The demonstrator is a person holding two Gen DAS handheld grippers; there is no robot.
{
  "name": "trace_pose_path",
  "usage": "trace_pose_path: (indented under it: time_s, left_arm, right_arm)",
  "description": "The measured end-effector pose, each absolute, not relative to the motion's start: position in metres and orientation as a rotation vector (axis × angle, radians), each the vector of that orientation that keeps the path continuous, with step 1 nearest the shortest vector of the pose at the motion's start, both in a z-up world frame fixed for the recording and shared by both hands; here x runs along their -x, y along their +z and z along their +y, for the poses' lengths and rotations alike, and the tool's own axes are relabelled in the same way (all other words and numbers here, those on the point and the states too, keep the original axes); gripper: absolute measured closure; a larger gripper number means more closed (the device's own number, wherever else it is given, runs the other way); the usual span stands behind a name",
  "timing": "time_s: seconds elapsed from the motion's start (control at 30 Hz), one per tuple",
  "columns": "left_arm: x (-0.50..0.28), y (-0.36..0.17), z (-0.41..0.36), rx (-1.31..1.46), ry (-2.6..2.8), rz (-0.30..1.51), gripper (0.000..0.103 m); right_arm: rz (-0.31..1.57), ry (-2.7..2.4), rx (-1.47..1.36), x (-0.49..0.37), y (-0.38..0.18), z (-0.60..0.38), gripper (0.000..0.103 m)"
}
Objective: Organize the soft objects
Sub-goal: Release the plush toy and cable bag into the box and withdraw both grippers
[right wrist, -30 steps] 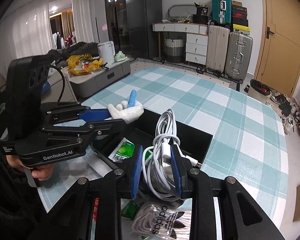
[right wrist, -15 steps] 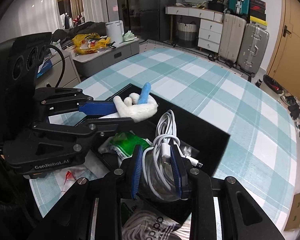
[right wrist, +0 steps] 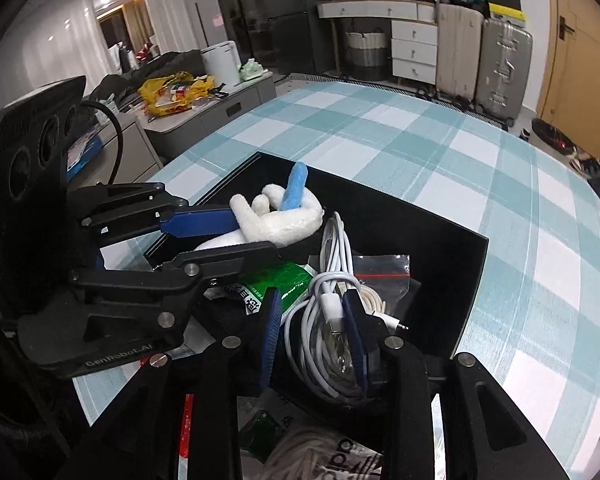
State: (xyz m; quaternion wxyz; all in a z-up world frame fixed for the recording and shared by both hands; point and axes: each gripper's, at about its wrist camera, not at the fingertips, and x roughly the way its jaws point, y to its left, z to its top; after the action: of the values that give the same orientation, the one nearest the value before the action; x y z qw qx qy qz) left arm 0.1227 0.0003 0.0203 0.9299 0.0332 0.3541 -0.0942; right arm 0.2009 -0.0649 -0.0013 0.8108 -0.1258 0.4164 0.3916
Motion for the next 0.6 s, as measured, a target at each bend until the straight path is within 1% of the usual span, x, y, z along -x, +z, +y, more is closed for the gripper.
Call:
trace_pose_path:
  time_s: [0.2,0.23,0.3,0.33,0.4,0.43,0.47,0.5,0.53,0.57,0.6]
  left_arm:
    - [-0.121,0.022,0.007,-0.061,-0.197,0.725,0.076]
    - [-0.121,0.022,0.007,-0.062,-0.195,0.726,0.076]
    - [-0.120,0.022,0.005,-0.057,-0.195,0.731,0.075]
    - [-0.120,0.022,0.005,-0.049,-0.204,0.737,0.073]
    - [-0.118,0.023,0.004,-0.029,-0.223,0.741,0.064]
    - [-0.116,0.024,0.004,-0.026,-0.229,0.738,0.057]
    - [-0.113,0.026,0.004,-0.023,-0.233,0.734,0.048]
    - [-0.110,0.028,0.003,-0.022,-0.232,0.729,0.047]
    - [-0.107,0.030,0.003,-0.022,-0.231,0.728,0.046]
    - [-0.105,0.033,0.003,-0.021,-0.228,0.727,0.038]
    - [-0.102,0.035,0.003,-0.020,-0.223,0.724,0.032]
  right_arm:
    - [0.891,0.812,0.238,-0.190,-0.001,-0.064,0.071]
    - [0.879,0.813,0.242,-0.188,-0.001,-0.064,0.070]
    - [0.850,0.793,0.259,-0.186,-0.001,-0.066,0.061]
    - [0.824,0.779,0.272,-0.183,0.000,-0.067,0.056]
    - [0.777,0.778,0.278,-0.175,0.006,-0.071,0.044]
    - [0.750,0.774,0.280,-0.169,0.010,-0.075,0.033]
    - [0.732,0.761,0.290,-0.165,0.013,-0.077,0.028]
    - [0.712,0.744,0.306,-0.160,0.016,-0.080,0.025]
    - [0.695,0.731,0.308,-0.155,0.019,-0.084,0.020]
    - [0.677,0.718,0.304,-0.151,0.021,-0.089,0.015]
    - [0.660,0.696,0.300,-0.146,0.023,-0.095,0.012]
